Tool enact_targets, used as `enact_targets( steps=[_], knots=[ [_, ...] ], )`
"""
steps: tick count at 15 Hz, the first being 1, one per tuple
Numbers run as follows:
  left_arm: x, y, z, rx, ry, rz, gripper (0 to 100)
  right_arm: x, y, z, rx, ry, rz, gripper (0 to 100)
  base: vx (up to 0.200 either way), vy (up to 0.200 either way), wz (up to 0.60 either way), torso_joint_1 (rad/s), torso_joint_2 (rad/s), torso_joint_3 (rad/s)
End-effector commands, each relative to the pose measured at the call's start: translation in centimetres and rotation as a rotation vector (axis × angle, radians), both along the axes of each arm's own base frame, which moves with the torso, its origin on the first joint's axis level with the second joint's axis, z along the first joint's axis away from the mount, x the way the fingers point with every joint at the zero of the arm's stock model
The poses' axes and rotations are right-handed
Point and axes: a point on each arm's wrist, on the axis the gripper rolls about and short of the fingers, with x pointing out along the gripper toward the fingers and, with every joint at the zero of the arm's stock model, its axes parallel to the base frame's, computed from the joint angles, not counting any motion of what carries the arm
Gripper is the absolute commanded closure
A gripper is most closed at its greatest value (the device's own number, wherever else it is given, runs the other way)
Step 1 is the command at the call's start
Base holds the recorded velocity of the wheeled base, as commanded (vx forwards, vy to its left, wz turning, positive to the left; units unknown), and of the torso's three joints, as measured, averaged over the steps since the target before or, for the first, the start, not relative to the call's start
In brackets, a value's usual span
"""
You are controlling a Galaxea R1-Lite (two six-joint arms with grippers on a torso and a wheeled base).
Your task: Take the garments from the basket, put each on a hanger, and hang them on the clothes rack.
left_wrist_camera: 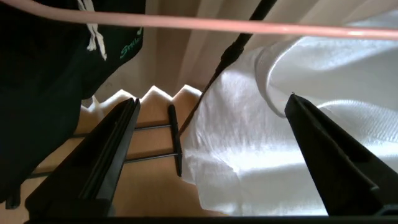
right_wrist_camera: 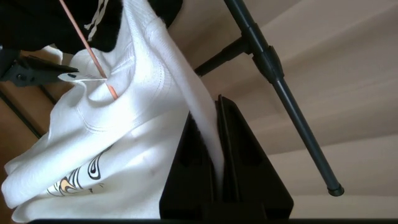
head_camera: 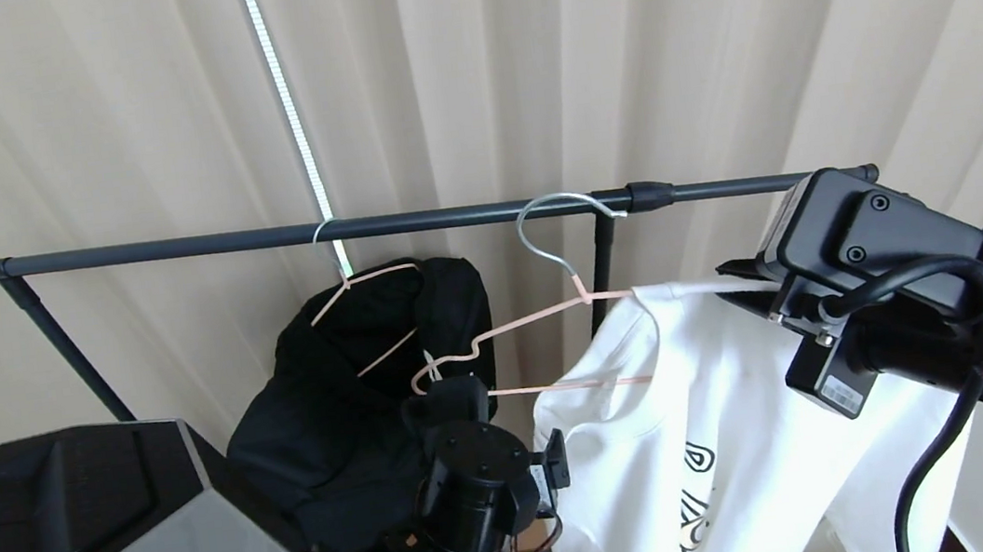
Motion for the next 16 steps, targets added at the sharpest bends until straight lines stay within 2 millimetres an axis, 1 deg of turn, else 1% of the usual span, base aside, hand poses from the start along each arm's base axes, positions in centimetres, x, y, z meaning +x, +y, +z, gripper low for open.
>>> enact_targets(
  steps=[1, 2, 6, 8, 13, 14, 16],
  knots=[
    [-0.6, 0.4, -0.7, 0.040, -0.013, -0.022, 0, 0.0, 0.0, 0.1, 0.002, -0.003, -0.001, 100, 0.000, 0.000, 0.00, 0.000, 0.00, 0.000],
    [-0.6, 0.4, -0.9, 0.045, -0.019, -0.024, 0, 0.0, 0.0, 0.1, 0.002, -0.003, -0.001, 100, 0.000, 0.000, 0.00, 0.000, 0.00, 0.000],
    [0.2, 0.0, -0.1, -0.014, -0.074, -0.011, 0, -0.1, -0.1, 0.0, 0.001, -0.002, 0.000, 100, 0.000, 0.000, 0.00, 0.000, 0.00, 0.000],
    [0.6, 0.0, 0.0, -0.015, -0.083, 0.009, 0, -0.1, -0.1, 0.0, 0.001, -0.002, 0.000, 100, 0.000, 0.000, 0.00, 0.000, 0.00, 0.000],
    [0.8, -0.3, -2.0, 0.049, -0.060, 0.011, 0, -0.1, -0.1, 0.2, 0.005, -0.006, 0.000, 100, 0.000, 0.000, 0.00, 0.000, 0.00, 0.000],
    [0.8, -0.3, -2.1, 0.049, -0.060, 0.013, 100, -0.1, -0.2, 0.2, 0.005, -0.006, -0.001, 100, 0.000, 0.000, 0.00, 0.000, 0.00, 0.000],
    [0.8, -0.3, -1.5, 0.039, -0.094, 0.014, 100, -0.1, -0.2, -0.1, -0.002, 0.002, -0.004, 100, 0.000, 0.000, 0.00, 0.000, 0.00, 0.000]
  ],
)
